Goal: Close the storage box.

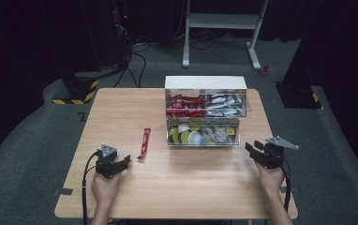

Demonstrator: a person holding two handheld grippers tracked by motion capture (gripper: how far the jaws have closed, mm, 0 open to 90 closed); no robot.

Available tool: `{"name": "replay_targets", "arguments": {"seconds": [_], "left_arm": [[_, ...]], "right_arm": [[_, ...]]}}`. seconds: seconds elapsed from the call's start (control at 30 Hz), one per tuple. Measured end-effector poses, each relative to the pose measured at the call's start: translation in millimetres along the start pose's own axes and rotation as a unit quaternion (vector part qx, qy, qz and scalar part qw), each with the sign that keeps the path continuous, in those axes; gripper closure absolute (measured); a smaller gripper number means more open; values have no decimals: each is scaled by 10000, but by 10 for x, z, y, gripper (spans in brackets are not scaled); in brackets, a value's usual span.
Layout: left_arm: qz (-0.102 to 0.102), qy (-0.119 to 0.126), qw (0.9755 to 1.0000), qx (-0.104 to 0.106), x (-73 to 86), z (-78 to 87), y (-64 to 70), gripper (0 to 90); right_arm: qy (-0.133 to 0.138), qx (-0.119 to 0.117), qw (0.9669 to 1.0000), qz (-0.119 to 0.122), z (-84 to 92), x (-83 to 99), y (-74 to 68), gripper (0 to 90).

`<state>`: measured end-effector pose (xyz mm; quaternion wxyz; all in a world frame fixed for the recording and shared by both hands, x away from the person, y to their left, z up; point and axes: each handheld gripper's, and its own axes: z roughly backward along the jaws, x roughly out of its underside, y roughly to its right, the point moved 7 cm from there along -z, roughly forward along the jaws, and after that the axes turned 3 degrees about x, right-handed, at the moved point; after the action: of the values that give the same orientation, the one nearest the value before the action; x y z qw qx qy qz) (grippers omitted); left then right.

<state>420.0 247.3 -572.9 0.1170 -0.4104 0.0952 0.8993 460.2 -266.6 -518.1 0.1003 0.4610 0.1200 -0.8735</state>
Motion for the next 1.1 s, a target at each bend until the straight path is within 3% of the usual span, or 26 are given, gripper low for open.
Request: {"name": "replay_targets", "arguments": {"seconds": [0.63, 1.1], "left_arm": [[0, 0, 10000, -2, 0, 0, 0, 382], [5, 0, 10000, 3, 0, 0, 0, 382]], "right_arm": [[-314, 333, 9989, 94, -197, 132, 94, 522], [-624, 563, 9961, 253, -343, 237, 106, 495]]}}
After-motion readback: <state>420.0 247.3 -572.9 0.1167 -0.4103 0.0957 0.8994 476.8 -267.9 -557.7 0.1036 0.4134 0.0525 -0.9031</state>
